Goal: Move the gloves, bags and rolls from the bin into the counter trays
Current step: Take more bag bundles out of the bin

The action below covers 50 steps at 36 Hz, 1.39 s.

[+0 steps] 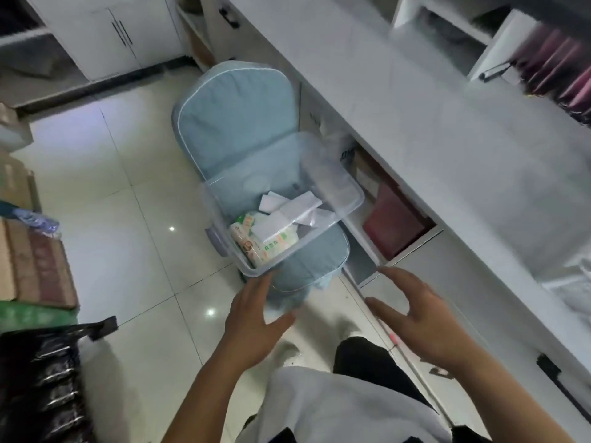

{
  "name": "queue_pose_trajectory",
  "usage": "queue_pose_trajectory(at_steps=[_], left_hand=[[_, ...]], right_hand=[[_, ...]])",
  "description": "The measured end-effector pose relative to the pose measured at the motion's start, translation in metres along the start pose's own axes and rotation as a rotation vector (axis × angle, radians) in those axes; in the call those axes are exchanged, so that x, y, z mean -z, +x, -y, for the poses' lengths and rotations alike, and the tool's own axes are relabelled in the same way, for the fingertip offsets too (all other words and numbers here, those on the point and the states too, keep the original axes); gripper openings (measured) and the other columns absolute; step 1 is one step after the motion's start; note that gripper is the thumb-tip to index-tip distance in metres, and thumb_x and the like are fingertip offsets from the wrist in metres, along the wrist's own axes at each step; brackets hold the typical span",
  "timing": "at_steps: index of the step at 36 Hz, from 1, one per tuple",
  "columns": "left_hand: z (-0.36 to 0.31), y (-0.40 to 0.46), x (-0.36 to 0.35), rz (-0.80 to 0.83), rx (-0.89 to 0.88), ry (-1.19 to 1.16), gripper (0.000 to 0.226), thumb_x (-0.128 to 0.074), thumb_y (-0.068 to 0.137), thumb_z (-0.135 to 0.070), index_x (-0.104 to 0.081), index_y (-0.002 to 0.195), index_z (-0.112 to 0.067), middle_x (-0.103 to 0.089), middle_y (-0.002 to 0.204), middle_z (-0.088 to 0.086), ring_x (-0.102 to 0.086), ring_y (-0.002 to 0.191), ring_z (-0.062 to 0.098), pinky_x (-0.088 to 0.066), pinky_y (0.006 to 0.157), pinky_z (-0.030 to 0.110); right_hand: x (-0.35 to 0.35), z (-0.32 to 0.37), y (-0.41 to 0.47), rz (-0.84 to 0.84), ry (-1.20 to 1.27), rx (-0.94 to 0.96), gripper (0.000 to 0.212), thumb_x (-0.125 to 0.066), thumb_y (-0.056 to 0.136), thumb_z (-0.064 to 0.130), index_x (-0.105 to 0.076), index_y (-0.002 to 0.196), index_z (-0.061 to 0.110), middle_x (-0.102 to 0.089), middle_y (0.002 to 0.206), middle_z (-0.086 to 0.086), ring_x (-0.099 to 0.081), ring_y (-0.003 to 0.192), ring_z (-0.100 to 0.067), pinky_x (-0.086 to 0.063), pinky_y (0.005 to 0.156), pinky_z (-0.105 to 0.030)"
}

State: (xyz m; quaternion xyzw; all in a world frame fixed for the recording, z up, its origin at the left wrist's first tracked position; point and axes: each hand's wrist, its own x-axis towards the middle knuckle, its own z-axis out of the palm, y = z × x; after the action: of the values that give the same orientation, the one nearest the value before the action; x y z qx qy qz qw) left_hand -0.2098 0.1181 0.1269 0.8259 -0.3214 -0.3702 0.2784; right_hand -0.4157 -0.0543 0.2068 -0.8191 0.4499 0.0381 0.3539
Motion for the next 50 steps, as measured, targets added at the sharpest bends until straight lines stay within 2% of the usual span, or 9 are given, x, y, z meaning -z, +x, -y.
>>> queue_pose_trajectory(at_steps=[11,24,32,35,37,39,42,47,50], left_hand=[[0.03,0.076,0.03,0.043,0.349,0.004,0.086,-0.062,0.086,-0.058,-0.015,0.154,-0.038,-0.009,0.166,-0.003,-0.006,0.152,0.021,-0.018,0.12,0.043],[0.022,0.195,0.071,-0.064,0.551,-0.085,0.08,-0.067,0.087,-0.049,-0.022,0.153,-0.038,-0.018,0.164,-0.001,-0.016,0.149,0.021,-0.019,0.12,0.043],[0.055,0.258,0.062,-0.265,0.731,-0.396,0.08,-0.075,0.083,-0.025,-0.031,0.15,-0.021,-0.04,0.149,0.011,-0.044,0.131,0.029,-0.038,0.101,0.033],[0.067,0.28,0.056,-0.329,0.747,-0.528,0.078,-0.072,0.084,-0.018,-0.03,0.149,-0.023,-0.046,0.136,0.002,-0.048,0.125,0.027,-0.045,0.099,0.037],[0.073,0.292,0.053,-0.387,0.713,-0.574,0.081,-0.07,0.084,-0.011,-0.026,0.15,-0.026,-0.044,0.127,-0.008,-0.048,0.119,0.02,-0.043,0.092,0.028],[0.078,0.301,0.052,-0.438,0.671,-0.61,0.081,-0.07,0.083,-0.008,-0.027,0.149,-0.03,-0.044,0.125,-0.01,-0.047,0.115,0.016,-0.043,0.082,0.023],[0.085,0.306,0.051,-0.465,0.623,-0.664,0.073,-0.07,0.083,-0.007,-0.032,0.134,-0.042,-0.047,0.129,-0.008,-0.047,0.117,0.014,-0.045,0.086,0.025],[0.093,0.303,0.043,-0.493,0.606,-0.691,0.076,-0.069,0.085,-0.006,-0.026,0.118,-0.059,-0.043,0.108,-0.034,-0.045,0.107,-0.004,-0.035,0.077,0.005],[0.092,0.299,0.038,-0.501,0.615,-0.702,0.083,-0.07,0.087,-0.013,-0.025,0.128,-0.069,-0.039,0.125,-0.042,-0.041,0.113,-0.018,-0.037,0.093,0.01]], right_hand=[[-0.013,0.019,0.15,0.193,-0.075,0.061,0.064,-0.06,0.086,0.057,-0.044,0.143,0.033,-0.046,0.149,0.011,-0.042,0.136,-0.01,-0.031,0.112,-0.033],[-0.023,0.057,0.349,0.517,-0.193,0.132,0.066,-0.055,0.089,0.058,-0.038,0.147,0.033,-0.04,0.154,0.006,-0.041,0.137,-0.02,-0.032,0.112,-0.045],[-0.085,0.052,0.415,0.663,-0.392,0.108,0.073,-0.056,0.087,0.06,-0.032,0.15,0.032,-0.038,0.155,0.001,-0.042,0.137,-0.025,-0.035,0.109,-0.046],[-0.115,0.041,0.436,0.697,-0.504,0.103,0.074,-0.057,0.085,0.061,-0.035,0.149,0.03,-0.044,0.151,-0.002,-0.046,0.132,-0.028,-0.037,0.105,-0.046],[-0.133,0.032,0.448,0.719,-0.562,0.087,0.074,-0.057,0.084,0.062,-0.036,0.148,0.03,-0.047,0.148,-0.004,-0.048,0.13,-0.029,-0.037,0.104,-0.048],[-0.15,0.023,0.459,0.742,-0.604,0.059,0.073,-0.058,0.085,0.06,-0.035,0.147,0.031,-0.048,0.146,-0.006,-0.049,0.129,-0.03,-0.038,0.105,-0.048],[-0.174,0.008,0.477,0.762,-0.628,-0.017,0.071,-0.06,0.085,0.056,-0.036,0.147,0.03,-0.049,0.145,-0.007,-0.049,0.129,-0.031,-0.038,0.107,-0.048],[-0.208,-0.004,0.513,0.719,-0.684,-0.063,0.07,-0.064,0.084,0.047,-0.039,0.145,0.025,-0.049,0.142,-0.009,-0.049,0.128,-0.034,-0.038,0.105,-0.049],[-0.226,-0.002,0.539,0.634,-0.712,0.038,0.07,-0.063,0.089,0.038,-0.033,0.149,0.021,-0.043,0.146,-0.012,-0.045,0.13,-0.036,-0.037,0.105,-0.051]])
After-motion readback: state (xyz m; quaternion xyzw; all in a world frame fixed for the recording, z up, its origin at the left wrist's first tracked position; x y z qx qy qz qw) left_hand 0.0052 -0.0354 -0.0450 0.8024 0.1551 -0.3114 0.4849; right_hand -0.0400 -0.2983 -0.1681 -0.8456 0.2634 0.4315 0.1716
